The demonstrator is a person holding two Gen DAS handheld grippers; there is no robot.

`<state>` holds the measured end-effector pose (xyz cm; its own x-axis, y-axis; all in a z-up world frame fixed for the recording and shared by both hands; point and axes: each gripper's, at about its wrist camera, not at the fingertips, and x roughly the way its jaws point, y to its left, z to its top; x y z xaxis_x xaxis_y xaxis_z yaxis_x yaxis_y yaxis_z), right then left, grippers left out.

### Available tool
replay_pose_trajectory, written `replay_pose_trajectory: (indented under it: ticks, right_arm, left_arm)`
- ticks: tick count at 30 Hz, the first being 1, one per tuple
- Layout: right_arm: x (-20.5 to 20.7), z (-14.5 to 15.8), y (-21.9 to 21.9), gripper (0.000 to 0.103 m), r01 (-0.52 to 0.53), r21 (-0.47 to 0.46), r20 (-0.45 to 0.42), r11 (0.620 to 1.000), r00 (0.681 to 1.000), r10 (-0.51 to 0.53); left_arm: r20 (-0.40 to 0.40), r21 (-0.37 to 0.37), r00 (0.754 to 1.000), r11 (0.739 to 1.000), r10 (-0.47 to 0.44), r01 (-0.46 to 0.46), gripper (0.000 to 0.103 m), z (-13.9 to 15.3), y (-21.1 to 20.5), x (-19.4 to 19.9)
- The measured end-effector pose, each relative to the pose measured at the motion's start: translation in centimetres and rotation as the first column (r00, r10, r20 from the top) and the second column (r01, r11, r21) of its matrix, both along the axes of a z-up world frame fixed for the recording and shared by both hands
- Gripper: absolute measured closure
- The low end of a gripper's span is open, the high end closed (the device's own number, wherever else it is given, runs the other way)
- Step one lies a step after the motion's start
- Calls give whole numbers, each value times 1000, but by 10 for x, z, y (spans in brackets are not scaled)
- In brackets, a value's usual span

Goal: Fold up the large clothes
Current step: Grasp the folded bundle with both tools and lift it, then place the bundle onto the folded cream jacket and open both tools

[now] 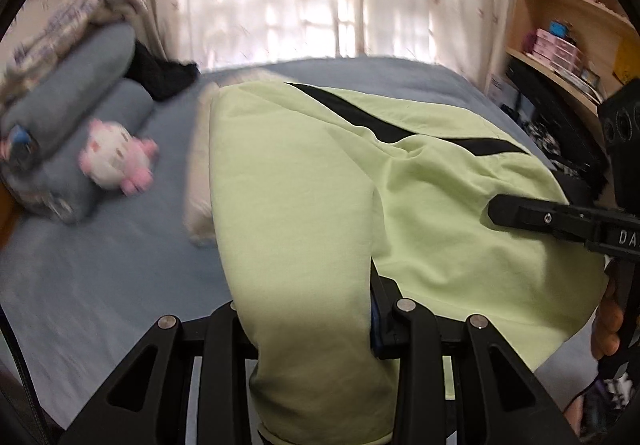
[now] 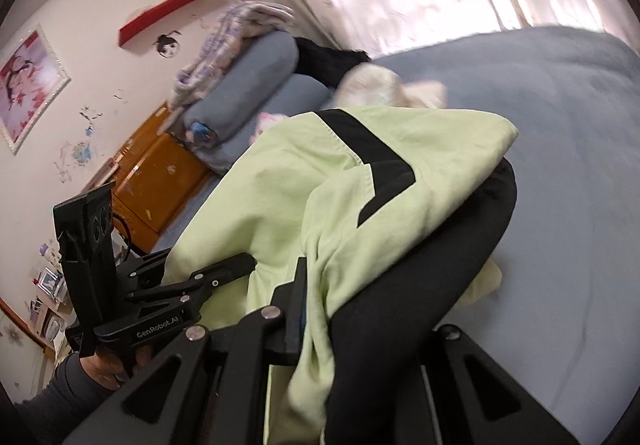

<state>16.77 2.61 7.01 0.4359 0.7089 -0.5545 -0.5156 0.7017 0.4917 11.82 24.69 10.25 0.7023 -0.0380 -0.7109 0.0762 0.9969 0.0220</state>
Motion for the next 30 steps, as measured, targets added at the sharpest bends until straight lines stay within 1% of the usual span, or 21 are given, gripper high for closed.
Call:
replay_pose_trajectory:
  ticks: [2,3,5,6,8,11,12,13,14,16,17,18,20,21,22,23,25,26,27,29,30]
  right_arm:
    - [28,18,26,92,-11,9,40,1000,999,11]
    - [42,24,37,92,-14,9,61,1000,998,13]
    - [73,36,57,92,-15,12,89,1000,996,14]
    - [85,40,63,92,-14,12,100,1000,995,13]
    - [122,47,84,92,0,-14,147,1000,989,3]
    - [170,41,100,92,15,-12,166,1000,986,-13]
    - [186,35,103,92,24,-13,169,1000,985,-21]
    - [199,29,106,92,32,-6,164,999,986,-31]
    - [213,21,109,92,39,3,153,999,988,-39]
    - [242,-6,112,92,57,20,106,998,993,-59]
    - [252,-19,112,92,61,23,85,998,994,-62]
    - [266,-40,111,92,74,12,60,997,995,-75]
    - [285,-71,109,91,86,2,8,996,996,-86]
    - [294,-88,107,90,105,-10,-24,994,994,-105]
    - [303,-105,104,86,116,-9,-61,993,991,-117]
    - [310,-120,99,85,119,13,-95,993,988,-118]
    - [315,-134,94,80,125,44,-115,991,986,-119]
    - [315,-139,92,79,120,56,-114,991,987,-113]
    - [316,-141,92,78,118,60,-113,991,987,-111]
    - [314,-144,90,76,118,58,-106,991,988,-111]
    - [313,-144,90,71,119,41,-95,992,989,-115]
  left_arm:
    - [31,28,1000,1000,1,-2,71,13,19,20]
    - [50,28,999,1000,9,-10,71,23,34,40]
    - [69,27,997,999,17,-19,71,33,55,65]
    - [81,18,997,1000,22,-23,71,37,69,88]
    - [96,13,995,999,27,-29,71,39,86,120]
    - [117,26,993,999,20,-23,71,31,104,171]
    - [125,33,992,999,9,-13,71,23,113,193]
    - [119,24,993,1000,4,-7,71,16,116,211]
    - [105,1,994,1000,-8,8,71,5,127,232]
    - [65,-69,998,998,3,2,70,-16,143,262]
    - [42,-105,999,995,5,0,70,-30,152,276]
    - [11,-129,1000,992,12,-10,69,-47,160,290]
    - [-37,-142,998,989,41,-46,62,-86,173,316]
    - [-44,-147,997,987,61,-67,53,-98,176,323]
    - [-50,-166,996,983,76,-84,48,-107,182,329]
    - [-59,-194,994,976,90,-100,41,-114,187,334]
    - [-81,-278,992,953,102,-120,32,-128,197,340]
    - [-85,-296,991,947,108,-128,30,-132,202,344]
    - [-84,-295,990,946,114,-134,26,-135,199,340]
    - [-71,-276,991,953,111,-127,26,-136,194,338]
    - [-62,-262,992,957,111,-124,26,-135,191,338]
